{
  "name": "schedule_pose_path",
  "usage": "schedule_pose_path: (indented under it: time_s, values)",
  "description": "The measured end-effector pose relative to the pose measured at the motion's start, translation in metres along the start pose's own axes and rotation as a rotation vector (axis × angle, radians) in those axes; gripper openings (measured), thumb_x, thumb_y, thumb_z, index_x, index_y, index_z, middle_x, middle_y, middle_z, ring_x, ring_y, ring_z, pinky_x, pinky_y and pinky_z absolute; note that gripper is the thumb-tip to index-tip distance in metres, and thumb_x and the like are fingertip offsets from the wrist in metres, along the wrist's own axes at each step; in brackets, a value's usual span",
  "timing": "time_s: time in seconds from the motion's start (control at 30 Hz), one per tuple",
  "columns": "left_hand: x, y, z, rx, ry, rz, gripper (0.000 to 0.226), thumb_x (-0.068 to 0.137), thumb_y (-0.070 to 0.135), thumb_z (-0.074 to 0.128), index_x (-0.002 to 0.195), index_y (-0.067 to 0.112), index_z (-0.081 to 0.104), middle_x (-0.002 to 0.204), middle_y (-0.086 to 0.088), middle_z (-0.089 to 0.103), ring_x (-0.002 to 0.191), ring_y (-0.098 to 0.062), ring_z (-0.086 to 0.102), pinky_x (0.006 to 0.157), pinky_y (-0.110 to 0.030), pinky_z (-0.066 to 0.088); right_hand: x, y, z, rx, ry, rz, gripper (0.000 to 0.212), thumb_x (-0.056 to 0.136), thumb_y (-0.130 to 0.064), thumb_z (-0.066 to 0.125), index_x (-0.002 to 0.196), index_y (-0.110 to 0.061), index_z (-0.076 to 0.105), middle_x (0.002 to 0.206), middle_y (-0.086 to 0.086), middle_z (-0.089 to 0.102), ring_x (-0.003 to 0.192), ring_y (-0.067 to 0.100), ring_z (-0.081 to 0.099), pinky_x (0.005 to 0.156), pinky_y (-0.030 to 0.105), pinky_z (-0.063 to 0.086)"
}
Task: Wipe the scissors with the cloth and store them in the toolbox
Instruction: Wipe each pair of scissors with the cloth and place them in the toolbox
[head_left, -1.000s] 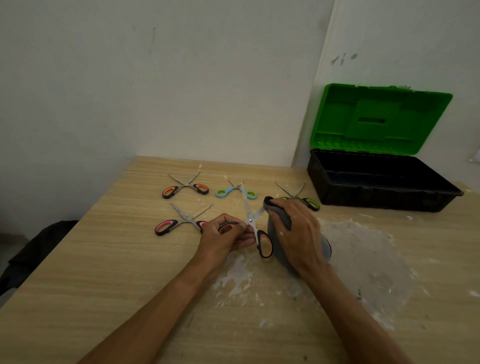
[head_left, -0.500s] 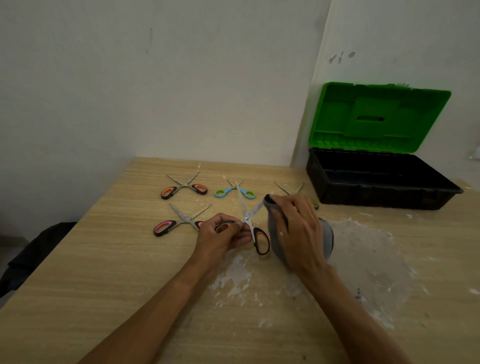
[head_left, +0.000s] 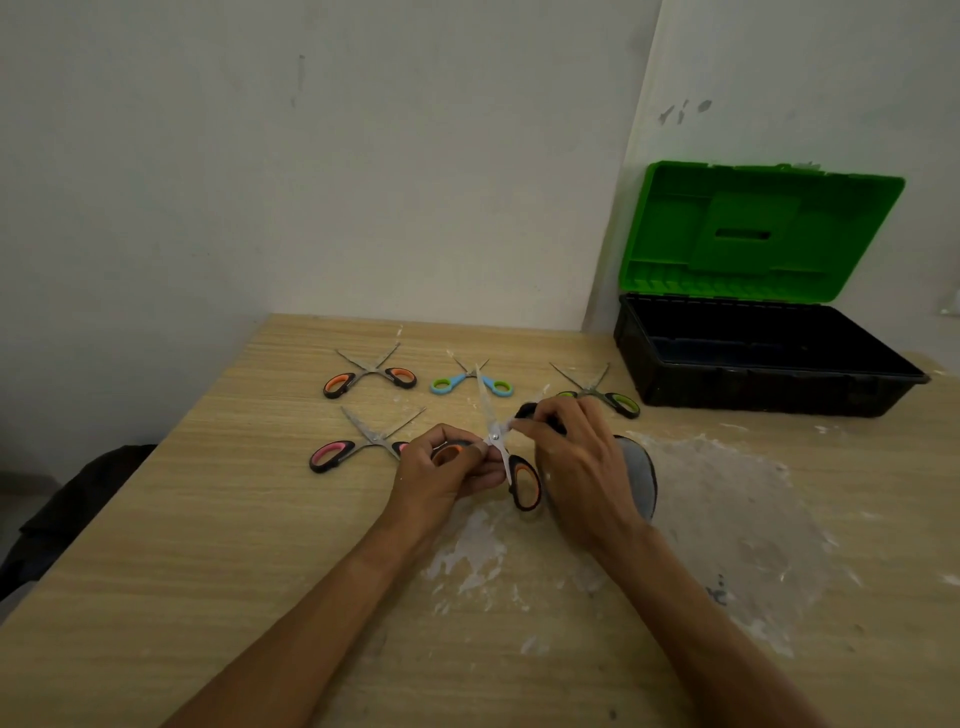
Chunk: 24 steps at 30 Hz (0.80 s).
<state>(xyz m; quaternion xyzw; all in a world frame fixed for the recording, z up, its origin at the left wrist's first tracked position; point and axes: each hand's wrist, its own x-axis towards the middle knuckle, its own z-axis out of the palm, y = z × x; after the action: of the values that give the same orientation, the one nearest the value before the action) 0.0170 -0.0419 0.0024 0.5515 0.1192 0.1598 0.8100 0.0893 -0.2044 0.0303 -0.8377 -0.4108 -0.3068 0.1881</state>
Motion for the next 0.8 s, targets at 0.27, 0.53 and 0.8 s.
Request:
schedule_pose_path:
  time_s: [0.27, 0.53, 0.8]
  values:
    - [-0.001, -0.001, 0.002, 0.014, 0.0, 0.009, 0.01, 0.095, 0.001, 0.066, 0.1, -0.007, 0.064, 0.084, -0.02, 0.077, 0.081, -0.03, 0.077, 0.071, -0.032, 0.062, -0.005, -0.005, 0.002, 0.054, 0.044, -0.037, 0.033, 0.082, -0.009, 0.073, 0.115, -0.007, 0.07, 0.11, 0.012, 0.059, 0.103, 0.023, 0.047, 0.08, 0.027, 0.043]
    - [-0.002, -0.001, 0.001, 0.063, -0.002, 0.056, 0.004, 0.094, 0.001, 0.067, 0.093, -0.003, 0.066, 0.083, -0.02, 0.077, 0.079, -0.028, 0.077, 0.07, -0.03, 0.062, -0.003, -0.006, 0.005, 0.032, -0.004, -0.02, 0.034, 0.079, -0.006, 0.072, 0.113, -0.006, 0.07, 0.108, 0.013, 0.058, 0.101, 0.025, 0.046, 0.074, 0.033, 0.05]
    - [0.0, 0.001, 0.001, -0.006, -0.001, 0.027, 0.007, 0.094, 0.003, 0.067, 0.095, -0.004, 0.064, 0.085, -0.021, 0.077, 0.081, -0.029, 0.077, 0.071, -0.032, 0.062, -0.007, 0.024, -0.01, 0.331, 0.299, 0.207, 0.033, 0.08, 0.009, 0.073, 0.111, 0.007, 0.064, 0.105, 0.021, 0.067, 0.097, 0.021, 0.062, 0.085, 0.034, 0.052]
